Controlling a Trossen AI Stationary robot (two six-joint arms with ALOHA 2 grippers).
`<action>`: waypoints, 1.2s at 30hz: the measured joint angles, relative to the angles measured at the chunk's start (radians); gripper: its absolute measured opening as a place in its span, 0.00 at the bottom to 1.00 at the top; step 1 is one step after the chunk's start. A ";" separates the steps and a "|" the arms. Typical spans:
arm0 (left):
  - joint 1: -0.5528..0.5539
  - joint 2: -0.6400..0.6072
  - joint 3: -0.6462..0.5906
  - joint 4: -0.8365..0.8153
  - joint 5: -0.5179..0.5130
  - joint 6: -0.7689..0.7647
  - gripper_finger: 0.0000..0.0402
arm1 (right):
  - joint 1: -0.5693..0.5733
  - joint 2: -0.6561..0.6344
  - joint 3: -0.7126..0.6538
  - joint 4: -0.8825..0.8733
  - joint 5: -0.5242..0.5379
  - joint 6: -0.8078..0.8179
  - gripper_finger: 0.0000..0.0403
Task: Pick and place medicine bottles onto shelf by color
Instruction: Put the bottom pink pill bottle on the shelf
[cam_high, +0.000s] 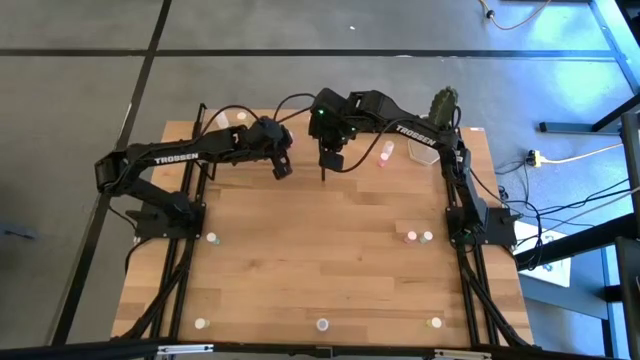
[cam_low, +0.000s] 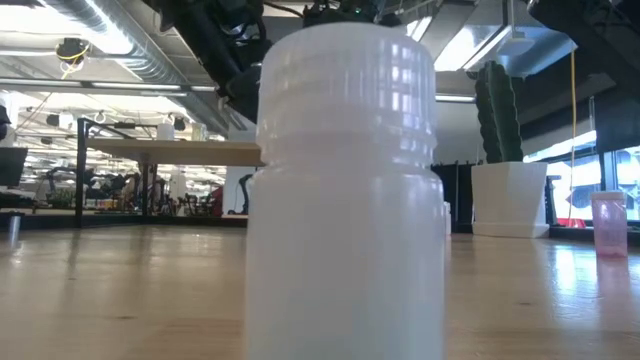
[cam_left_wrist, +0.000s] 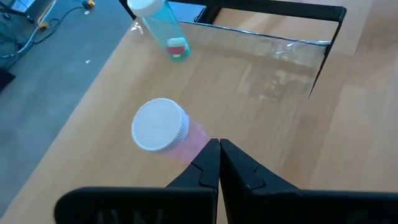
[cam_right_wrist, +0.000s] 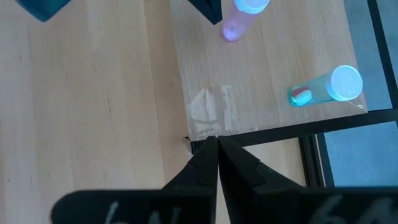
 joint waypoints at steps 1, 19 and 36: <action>0.001 0.000 0.000 0.001 -0.004 0.002 0.00 | 0.000 0.000 0.000 0.000 0.000 0.000 0.04; 0.087 0.000 0.000 0.046 -0.013 0.080 0.00 | 0.000 0.000 0.000 0.006 0.000 0.000 0.04; 0.059 -0.007 0.000 0.021 0.066 0.076 0.00 | 0.000 0.000 0.000 0.006 0.000 0.000 0.04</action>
